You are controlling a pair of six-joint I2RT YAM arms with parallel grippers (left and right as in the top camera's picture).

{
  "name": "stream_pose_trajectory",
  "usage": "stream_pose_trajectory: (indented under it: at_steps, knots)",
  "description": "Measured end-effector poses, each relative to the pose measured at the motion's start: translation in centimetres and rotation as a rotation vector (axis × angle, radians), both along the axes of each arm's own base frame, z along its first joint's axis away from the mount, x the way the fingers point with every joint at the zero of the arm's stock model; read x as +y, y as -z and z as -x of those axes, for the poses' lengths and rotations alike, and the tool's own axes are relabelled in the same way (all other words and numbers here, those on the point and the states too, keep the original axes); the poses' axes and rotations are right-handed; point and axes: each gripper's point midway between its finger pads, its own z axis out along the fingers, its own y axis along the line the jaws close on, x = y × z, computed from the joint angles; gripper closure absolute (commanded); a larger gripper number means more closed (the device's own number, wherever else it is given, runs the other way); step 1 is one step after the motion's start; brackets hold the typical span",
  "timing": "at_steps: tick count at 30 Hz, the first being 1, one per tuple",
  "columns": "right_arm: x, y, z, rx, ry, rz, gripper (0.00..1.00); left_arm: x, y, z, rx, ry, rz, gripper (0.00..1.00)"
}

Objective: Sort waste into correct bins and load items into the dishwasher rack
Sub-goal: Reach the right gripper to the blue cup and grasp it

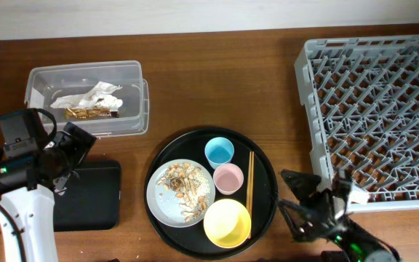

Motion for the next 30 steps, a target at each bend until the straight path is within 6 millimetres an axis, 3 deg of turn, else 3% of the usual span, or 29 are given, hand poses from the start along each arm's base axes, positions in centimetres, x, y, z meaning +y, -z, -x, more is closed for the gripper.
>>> stream_pose_trajectory:
  at_steps: [7, 11, 19, 22, 30]
  knots:
    - [-0.7, -4.5, -0.5, 0.166, 0.055, -0.029, 0.02, 0.0, 0.0, 0.0, 0.000, 0.000, 0.000, 0.01]
    - [-0.6, -5.7, -2.0, 0.311, 0.103, 0.168, 0.01, 0.0, 0.0, 0.0, -0.001, 0.000, 0.000, 0.01]
    - [-2.1, -6.2, -6.5, 0.508, 0.179, 0.560, 0.01, 0.0, 0.0, 0.0, 0.000, 0.000, 0.000, 0.01]
    - [-0.8, -5.5, -8.0, 0.498, 0.176, 0.692, 0.02, 0.0, 0.0, 0.0, 0.000, 0.000, 0.000, 0.01]
    - [8.1, 0.9, -8.9, 0.498, 0.123, 1.096, 0.01, 0.0, 0.0, 0.0, 0.000, 0.000, 0.000, 0.01]
